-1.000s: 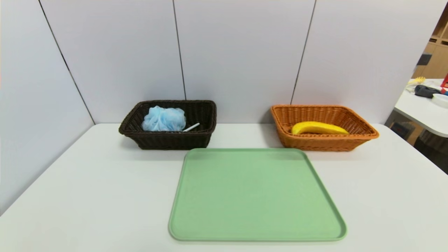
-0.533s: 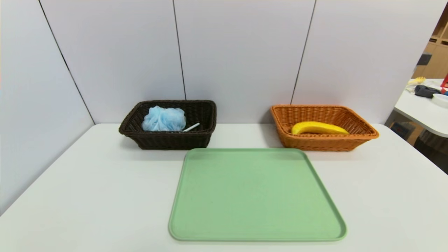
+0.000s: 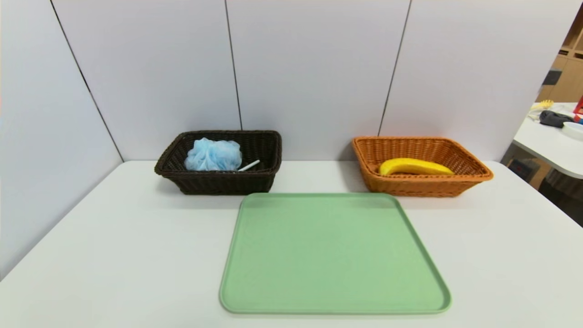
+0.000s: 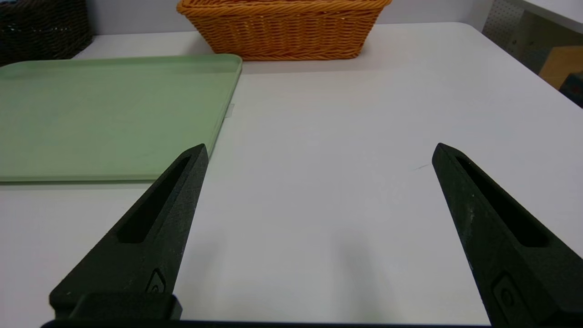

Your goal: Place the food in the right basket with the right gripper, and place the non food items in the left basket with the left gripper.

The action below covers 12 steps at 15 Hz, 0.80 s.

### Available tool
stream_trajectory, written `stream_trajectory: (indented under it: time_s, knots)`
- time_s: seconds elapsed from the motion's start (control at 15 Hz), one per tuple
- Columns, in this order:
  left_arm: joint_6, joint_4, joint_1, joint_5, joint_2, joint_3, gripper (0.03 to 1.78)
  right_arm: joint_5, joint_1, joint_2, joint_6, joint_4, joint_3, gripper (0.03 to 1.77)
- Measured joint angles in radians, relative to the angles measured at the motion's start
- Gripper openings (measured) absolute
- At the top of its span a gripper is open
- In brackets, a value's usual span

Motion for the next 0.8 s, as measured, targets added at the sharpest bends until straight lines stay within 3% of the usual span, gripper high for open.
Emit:
stream_trajectory:
  time_s: [0.8]
  knots:
    - [0.0, 0.0, 0.0, 0.0, 0.0, 0.0, 1.69, 0.001, 0.0, 0.0, -0.001, 0.0, 0.0, 1.7]
